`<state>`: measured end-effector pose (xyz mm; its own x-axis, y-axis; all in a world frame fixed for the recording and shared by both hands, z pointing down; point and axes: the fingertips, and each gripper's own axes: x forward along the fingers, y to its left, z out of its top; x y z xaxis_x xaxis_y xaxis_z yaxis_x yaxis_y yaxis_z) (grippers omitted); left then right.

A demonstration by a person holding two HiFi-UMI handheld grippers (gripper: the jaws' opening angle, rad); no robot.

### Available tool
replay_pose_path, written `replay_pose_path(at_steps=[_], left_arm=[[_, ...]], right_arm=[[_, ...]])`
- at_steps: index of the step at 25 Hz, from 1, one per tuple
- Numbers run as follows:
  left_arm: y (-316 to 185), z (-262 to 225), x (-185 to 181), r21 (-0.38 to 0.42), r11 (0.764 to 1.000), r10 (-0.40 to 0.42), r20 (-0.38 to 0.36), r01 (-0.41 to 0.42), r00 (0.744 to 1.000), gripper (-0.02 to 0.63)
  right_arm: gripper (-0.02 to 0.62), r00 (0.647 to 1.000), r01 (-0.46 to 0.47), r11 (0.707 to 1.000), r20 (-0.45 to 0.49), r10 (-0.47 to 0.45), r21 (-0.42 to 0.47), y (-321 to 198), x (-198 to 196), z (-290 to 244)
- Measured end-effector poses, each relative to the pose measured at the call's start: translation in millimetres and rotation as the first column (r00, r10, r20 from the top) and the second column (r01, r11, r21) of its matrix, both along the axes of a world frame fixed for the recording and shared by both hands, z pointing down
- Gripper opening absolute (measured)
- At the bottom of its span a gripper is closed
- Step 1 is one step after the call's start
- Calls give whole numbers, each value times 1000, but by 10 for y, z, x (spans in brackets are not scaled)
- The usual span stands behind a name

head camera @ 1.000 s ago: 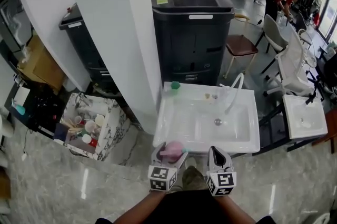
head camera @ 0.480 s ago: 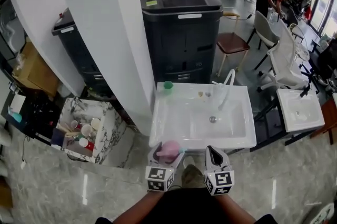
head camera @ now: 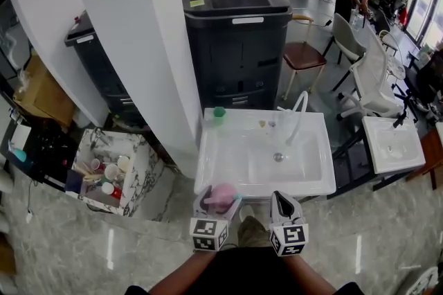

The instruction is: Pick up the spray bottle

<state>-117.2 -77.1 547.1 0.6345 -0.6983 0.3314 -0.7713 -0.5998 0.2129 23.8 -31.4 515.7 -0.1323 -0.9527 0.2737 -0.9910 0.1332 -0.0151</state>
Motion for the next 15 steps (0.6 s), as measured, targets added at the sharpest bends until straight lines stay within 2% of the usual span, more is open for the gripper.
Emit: replay_pose_path(at_steps=[15], left_arm=[[-194,65,132,8,1000,-3,12,2,1000,403]], right_arm=[[-3,1000,2,1000,-4,-2,-19,-215,127,109]])
